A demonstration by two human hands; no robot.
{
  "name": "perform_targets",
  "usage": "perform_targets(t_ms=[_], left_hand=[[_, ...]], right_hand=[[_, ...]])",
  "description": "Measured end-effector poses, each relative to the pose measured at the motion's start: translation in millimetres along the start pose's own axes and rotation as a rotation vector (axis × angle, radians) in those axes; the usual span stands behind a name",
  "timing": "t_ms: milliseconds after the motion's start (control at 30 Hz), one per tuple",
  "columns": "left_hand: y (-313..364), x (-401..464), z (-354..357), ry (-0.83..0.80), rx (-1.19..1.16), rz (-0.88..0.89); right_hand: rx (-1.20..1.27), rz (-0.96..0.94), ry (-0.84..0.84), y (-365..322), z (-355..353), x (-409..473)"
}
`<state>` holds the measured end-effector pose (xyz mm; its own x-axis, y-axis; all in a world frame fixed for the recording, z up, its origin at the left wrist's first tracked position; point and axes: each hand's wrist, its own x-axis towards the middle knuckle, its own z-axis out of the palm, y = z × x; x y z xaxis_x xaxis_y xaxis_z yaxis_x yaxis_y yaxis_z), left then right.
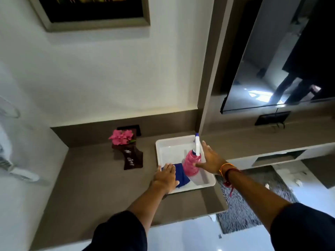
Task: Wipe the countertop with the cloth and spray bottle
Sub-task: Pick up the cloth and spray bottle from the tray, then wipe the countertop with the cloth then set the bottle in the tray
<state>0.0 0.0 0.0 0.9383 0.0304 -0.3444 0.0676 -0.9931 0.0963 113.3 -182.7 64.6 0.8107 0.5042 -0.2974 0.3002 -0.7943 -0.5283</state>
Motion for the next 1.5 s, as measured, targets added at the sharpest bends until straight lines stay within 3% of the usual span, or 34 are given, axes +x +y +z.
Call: perform_targets(t_ms=[167, 300, 433, 600, 800, 1100, 1267, 1500], left_hand=[[13, 30, 36, 0.004, -0.027, -0.087], [19, 49, 48, 0.066, 0.072, -0.098], [20, 54, 51, 0.069, 0.069, -0.126], [17, 61, 52, 0.128, 0.079, -0.123], [9, 59, 44, 0.229, 0.274, -0.018], [-34, -15, -8, 0.412, 0.281, -0.073], [-87, -84, -9, 0.436, 0.261, -0.171], [-147, -162, 31, 0.281, 0.172, -0.309]], right_hand=[[0.326, -0.154, 0.074, 11, 23, 25], [0.496, -0.163, 0.214, 9, 35, 44], [0.458, -0.183, 0.365, 8, 44, 59], [0.485, -0.187, 0.409, 7, 57, 66], [0.502, -0.187, 0.516, 1, 58, 66], [0.327, -0.249, 0.592, -88, 19, 42], [0.341, -0.245, 0.511, -158, 41, 7], [0.492, 0.047, 0.153, -201, 159, -40]])
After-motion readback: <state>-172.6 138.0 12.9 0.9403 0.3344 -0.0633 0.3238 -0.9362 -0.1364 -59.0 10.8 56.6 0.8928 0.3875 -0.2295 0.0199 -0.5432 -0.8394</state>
